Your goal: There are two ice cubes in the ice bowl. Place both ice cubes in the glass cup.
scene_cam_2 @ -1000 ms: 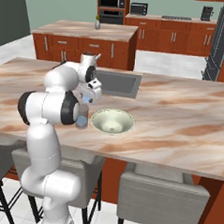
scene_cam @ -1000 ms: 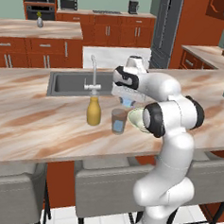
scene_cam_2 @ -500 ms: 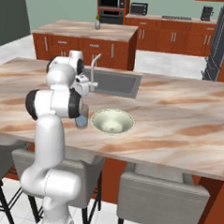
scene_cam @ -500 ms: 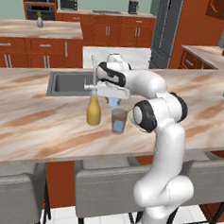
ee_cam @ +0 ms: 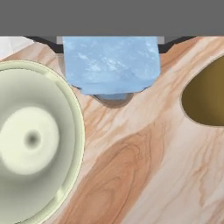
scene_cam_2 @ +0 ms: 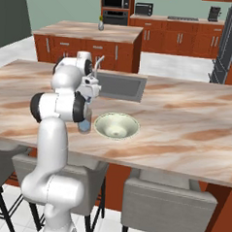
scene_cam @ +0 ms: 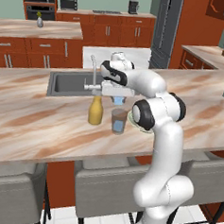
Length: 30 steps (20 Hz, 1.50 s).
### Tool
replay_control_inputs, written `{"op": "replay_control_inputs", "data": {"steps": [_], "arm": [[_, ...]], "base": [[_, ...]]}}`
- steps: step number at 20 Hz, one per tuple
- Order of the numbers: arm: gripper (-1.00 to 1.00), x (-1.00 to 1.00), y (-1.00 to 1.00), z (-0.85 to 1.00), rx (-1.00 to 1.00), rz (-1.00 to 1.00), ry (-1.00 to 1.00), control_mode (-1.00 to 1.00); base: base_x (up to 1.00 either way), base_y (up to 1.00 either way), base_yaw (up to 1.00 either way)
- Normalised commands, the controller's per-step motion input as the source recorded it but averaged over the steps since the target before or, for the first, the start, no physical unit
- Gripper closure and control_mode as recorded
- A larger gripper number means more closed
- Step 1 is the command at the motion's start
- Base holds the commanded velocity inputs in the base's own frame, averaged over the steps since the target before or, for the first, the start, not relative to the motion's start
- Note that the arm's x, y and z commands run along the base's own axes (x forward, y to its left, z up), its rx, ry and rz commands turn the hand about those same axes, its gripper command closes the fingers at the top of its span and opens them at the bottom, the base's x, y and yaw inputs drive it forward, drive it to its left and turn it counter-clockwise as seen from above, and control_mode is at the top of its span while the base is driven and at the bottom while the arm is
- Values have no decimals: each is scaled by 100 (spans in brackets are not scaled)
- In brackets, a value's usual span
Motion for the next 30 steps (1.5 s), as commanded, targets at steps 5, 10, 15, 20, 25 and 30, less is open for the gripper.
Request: {"op": "replay_control_inputs", "data": {"steps": [5, 10, 15, 20, 25, 30], "arm": [[100, 0, -1, -30, -1, 3, -1, -100], [100, 23, 26, 0, 0, 0, -5, -100], [100, 2, 7, -3, 0, 0, -4, -100], [100, -25, -12, -3, 2, 0, -14, -100], [100, 0, 0, 7, 2, 0, -15, -100], [100, -22, -23, -21, 2, 4, -16, -100]], "base": [[0, 0, 0], [0, 0, 0], [0, 0, 0], [0, 0, 0], [0, 0, 0], [0, 0, 0]]}}
